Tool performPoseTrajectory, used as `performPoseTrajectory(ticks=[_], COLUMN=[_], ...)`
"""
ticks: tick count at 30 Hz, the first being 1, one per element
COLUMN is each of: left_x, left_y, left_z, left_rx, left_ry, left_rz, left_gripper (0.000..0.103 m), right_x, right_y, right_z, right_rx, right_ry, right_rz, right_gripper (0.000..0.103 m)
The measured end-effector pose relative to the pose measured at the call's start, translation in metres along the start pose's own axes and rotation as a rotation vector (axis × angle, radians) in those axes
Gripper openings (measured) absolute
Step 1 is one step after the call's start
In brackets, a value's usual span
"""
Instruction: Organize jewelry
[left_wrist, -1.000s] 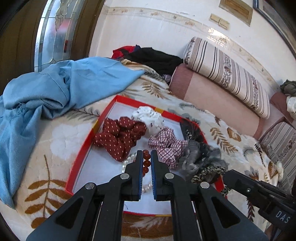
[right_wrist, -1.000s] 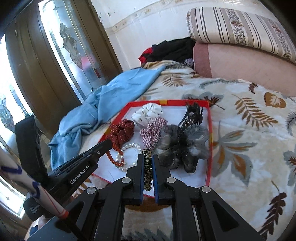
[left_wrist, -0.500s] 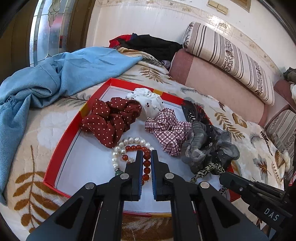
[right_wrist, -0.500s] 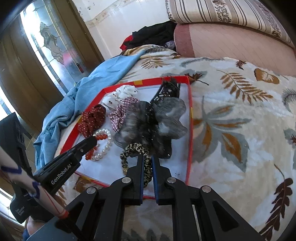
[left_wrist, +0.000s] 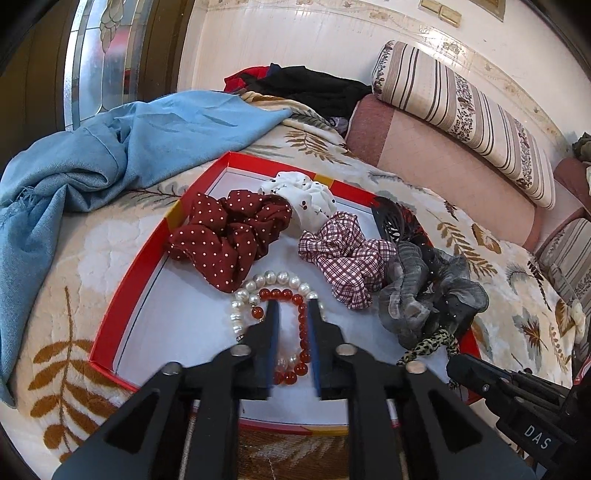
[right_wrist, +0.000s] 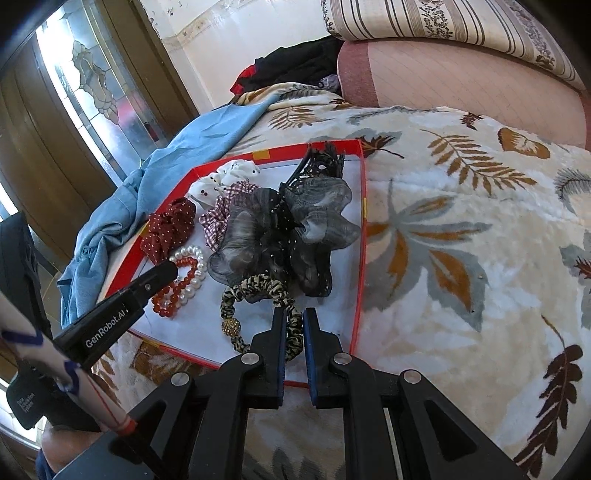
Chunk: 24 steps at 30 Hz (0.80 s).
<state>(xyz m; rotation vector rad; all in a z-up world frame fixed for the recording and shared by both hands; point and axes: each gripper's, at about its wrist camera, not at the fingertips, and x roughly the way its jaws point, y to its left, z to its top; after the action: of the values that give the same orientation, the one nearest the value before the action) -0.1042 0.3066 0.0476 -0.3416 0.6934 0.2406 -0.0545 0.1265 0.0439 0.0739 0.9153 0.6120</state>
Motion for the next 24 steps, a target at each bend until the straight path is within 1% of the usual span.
performPoseTrajectory(ticks=[1,6,8,10,12,14,16,19,21,22,23,24], left_x=[-0.001,-0.005,-0.006,-0.008,-0.01,-0.012,-0.015,-0.022,-0.032,-0.038,-0.047,-0.055], left_y=[0.0,-0.003,-0.004,-0.005,-0.005,-0.007,-0.008,-0.011,-0.013,-0.014,-0.015,-0.015], left_z=[0.0,0.0,0.0,0.0,0.0,0.0,0.001,0.005,0.009,0.011,0.014,0.016], left_rx=[0.001,0.015,0.018,0.02,0.022,0.027,0.03,0.031,0.032,0.032,0.029,0.026], left_ry=[-0.003,-0.015,-0.021,-0.025,-0.028,-0.033,-0.038,-0.051,-0.067,-0.079,-0.09,-0.101], left_rz=[0.002,0.016,0.022,0.027,0.031,0.034,0.037,0.039,0.041,0.041,0.04,0.038], left_gripper=[0.023,0.025,0.028,0.029,0.03,0.033,0.035,0.043,0.051,0.059,0.071,0.074], right_x=[0.0,-0.004,-0.006,-0.008,-0.01,-0.014,-0.018,-0.028,-0.038,-0.047,-0.056,-0.063], right_y=[0.0,0.0,0.001,0.001,0.002,0.003,0.004,0.005,0.006,0.008,0.011,0.014], right_z=[0.0,-0.002,-0.003,-0.003,-0.002,-0.002,-0.002,0.0,0.002,0.004,0.005,0.005], right_rx=[0.0,-0.007,-0.008,-0.009,-0.012,-0.015,-0.017,-0.012,-0.015,-0.026,-0.045,-0.063], right_ry=[0.001,0.0,-0.001,-0.006,-0.01,-0.017,-0.026,-0.037,-0.058,-0.074,-0.095,-0.113], right_rz=[-0.001,-0.011,-0.01,-0.01,-0.012,-0.016,-0.017,-0.016,-0.024,-0.039,-0.061,-0.083], right_gripper=[0.011,0.015,0.02,0.021,0.025,0.033,0.033,0.033,0.036,0.044,0.054,0.06])
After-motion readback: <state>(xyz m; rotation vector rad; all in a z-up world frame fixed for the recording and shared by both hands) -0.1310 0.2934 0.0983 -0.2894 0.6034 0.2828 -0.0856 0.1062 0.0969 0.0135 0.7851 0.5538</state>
